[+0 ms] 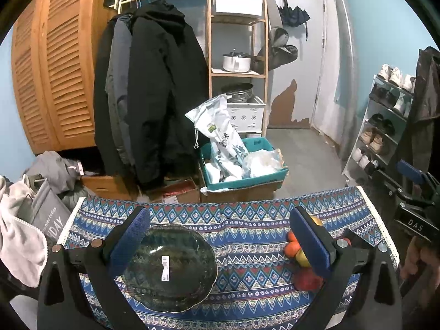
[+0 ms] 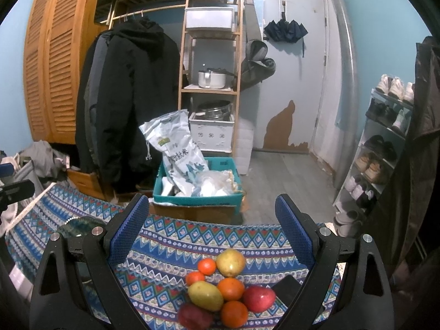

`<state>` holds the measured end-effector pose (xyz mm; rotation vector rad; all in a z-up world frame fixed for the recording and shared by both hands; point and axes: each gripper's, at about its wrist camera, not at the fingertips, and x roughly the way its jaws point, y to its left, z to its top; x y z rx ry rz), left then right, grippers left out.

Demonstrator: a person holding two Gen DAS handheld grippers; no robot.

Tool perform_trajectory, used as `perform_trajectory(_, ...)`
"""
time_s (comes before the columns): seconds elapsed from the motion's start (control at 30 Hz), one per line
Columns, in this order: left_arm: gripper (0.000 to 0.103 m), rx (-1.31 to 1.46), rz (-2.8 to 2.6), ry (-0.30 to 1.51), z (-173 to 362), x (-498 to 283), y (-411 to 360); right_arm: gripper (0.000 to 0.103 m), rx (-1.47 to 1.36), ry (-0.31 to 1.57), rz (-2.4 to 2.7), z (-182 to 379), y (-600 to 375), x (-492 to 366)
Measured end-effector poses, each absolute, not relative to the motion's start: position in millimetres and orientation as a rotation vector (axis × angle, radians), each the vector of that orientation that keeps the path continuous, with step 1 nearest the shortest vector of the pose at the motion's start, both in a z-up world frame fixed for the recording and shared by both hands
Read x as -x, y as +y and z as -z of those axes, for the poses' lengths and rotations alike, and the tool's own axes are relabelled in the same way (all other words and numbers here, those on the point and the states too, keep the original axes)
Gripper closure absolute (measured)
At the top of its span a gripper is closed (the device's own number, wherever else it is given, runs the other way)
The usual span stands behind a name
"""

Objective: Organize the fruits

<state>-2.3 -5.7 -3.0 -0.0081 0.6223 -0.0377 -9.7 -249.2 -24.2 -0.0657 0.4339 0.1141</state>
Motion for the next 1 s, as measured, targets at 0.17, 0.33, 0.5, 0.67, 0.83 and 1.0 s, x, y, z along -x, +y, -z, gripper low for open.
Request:
perform_trajectory(0.17,0.001,0.011,0.041,0.619,2.2,2.2,-5.4,0.012,0.066,0.433,-0.115,24.2,-249.4,10.6)
perform_trajectory(0.33,0.001,0.014,0.042,0.615,1.1,2.7,-4.8,0.012,0.065,0.434,-0.115,23.9,-249.8,10.1)
perform_trajectory(0.5,0.001,0.015,0.042,0.616,1.4,3.2,-4.1,0.012,0.066,0.433,-0.115,23.9,-249.7,10.2)
perform_trajectory(0.67,0.001,0.016,0.042,0.614,1.4,3.5,-4.2,0.012,0.067,0.432,-0.114,23.8,-249.5,10.4)
perform_trajectory(0.83,0.001,0.016,0.042,0.614,1.6,3.4,-3.1,0.012,0.067,0.432,-0.113,23.5,-249.3,10.4)
perform_trajectory(1.0,0.001,0.018,0.043,0.613,1.4,3.6,-2.8,0.012,0.067,0.432,-0.113,22.1,-249.1,10.0)
